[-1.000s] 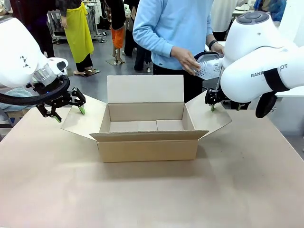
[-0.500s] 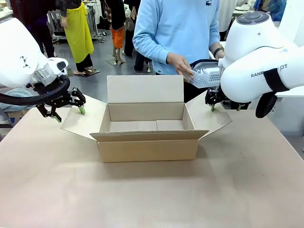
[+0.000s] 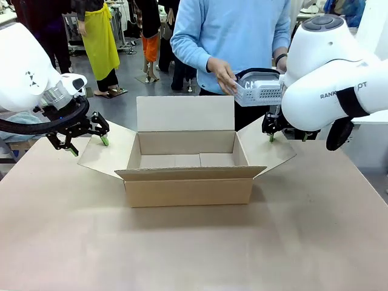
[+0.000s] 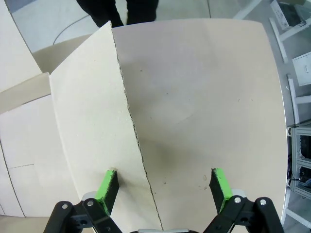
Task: Pack the gift set into the box.
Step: Lift both hands away from the flaps of the Package Box, then press and hold the closed box until the human finishes sealing it.
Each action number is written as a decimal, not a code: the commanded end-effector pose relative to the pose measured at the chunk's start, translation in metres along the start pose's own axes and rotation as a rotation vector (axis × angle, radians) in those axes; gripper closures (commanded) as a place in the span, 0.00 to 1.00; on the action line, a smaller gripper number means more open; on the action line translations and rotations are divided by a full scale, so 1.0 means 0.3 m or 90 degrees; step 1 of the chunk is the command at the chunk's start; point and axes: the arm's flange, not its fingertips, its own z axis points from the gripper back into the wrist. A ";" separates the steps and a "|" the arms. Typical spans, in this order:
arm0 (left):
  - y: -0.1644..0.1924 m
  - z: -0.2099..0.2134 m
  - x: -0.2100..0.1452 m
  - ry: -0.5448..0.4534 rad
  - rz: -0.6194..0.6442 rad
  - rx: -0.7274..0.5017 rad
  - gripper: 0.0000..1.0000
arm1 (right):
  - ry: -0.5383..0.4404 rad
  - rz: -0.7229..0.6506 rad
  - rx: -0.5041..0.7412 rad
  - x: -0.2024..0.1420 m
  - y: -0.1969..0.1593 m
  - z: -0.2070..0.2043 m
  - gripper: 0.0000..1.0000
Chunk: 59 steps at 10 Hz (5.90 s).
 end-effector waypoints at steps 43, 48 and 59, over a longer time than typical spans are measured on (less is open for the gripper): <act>0.598 0.361 -0.014 0.295 0.175 -0.808 0.00 | 0.082 -0.059 0.836 0.009 -0.641 0.230 0.00; 0.598 0.361 -0.014 0.295 0.175 -0.808 0.00 | 0.082 -0.059 0.836 0.009 -0.641 0.230 0.00; 0.598 0.361 -0.014 0.295 0.175 -0.808 0.00 | 0.082 -0.059 0.836 0.009 -0.641 0.230 0.00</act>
